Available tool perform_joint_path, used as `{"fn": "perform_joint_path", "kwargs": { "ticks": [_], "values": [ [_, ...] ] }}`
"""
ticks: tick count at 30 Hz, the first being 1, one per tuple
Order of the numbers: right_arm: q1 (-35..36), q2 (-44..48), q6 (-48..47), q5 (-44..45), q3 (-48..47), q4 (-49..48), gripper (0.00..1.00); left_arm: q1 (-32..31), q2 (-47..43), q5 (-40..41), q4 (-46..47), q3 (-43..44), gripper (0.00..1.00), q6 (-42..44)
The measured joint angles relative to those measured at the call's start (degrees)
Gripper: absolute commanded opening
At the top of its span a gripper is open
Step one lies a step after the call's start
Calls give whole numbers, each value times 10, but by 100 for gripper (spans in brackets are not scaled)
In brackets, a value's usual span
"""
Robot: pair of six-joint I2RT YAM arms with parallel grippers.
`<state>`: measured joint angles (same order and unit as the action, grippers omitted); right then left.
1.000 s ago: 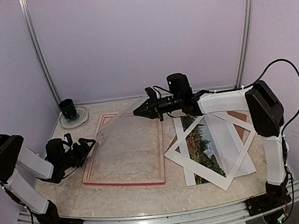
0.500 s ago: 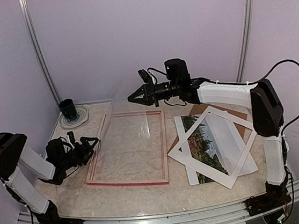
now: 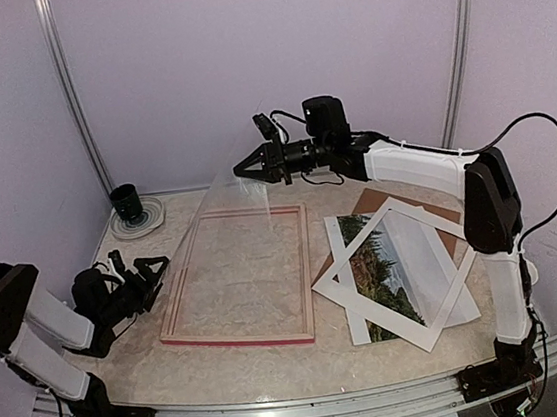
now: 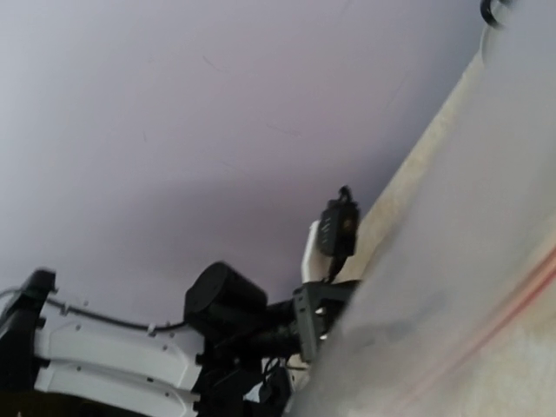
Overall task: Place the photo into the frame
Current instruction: Place the glass panel at the frame body.
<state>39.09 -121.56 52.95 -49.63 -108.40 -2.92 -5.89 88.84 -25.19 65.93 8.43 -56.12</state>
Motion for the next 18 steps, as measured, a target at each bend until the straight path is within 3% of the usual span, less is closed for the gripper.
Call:
{"fn": "perform_joint_path", "kwargs": {
  "ticks": [11, 14, 18],
  "values": [
    [11, -30, 1, 15, -8, -35, 0, 3, -271, 178, -176, -18, 99, 58],
    [14, -31, 0, 28, 44, -61, 0, 4, -290, 208, -205, -18, 99, 64],
    [14, -53, 8, 38, 104, -87, 0, 5, -254, 214, -224, -17, 99, 65]
  ]
}}
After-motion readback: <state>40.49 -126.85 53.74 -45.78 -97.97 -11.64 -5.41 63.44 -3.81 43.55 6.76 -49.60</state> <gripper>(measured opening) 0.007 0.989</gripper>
